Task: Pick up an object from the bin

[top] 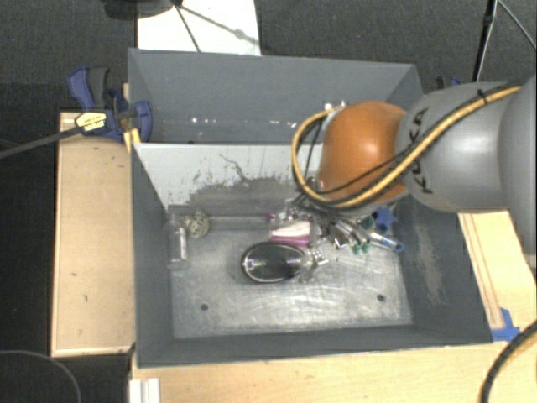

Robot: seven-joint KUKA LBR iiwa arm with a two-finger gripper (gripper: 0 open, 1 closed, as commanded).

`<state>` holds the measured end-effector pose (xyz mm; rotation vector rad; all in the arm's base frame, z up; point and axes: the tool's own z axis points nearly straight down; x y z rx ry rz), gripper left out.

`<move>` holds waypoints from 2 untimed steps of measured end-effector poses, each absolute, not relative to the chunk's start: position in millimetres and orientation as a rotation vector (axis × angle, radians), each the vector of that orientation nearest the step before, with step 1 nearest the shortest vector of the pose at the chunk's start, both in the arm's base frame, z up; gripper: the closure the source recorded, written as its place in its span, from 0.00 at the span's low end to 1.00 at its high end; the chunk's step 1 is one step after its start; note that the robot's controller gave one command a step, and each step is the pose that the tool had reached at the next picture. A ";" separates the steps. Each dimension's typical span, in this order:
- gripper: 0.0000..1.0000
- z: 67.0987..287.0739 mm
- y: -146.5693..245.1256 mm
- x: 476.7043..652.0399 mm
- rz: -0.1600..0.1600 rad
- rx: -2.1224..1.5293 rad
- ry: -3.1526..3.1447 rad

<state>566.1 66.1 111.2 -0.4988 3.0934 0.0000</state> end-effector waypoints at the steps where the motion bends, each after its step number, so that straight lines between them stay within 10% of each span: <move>1: 0.00 72.5 90.6 560.8 0.002 -0.414 3.103; 2: 0.00 74.3 90.9 562.6 0.002 -0.411 3.106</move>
Offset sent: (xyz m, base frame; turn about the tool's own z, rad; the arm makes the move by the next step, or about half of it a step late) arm -0.0084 0.0232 -0.0412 0.0545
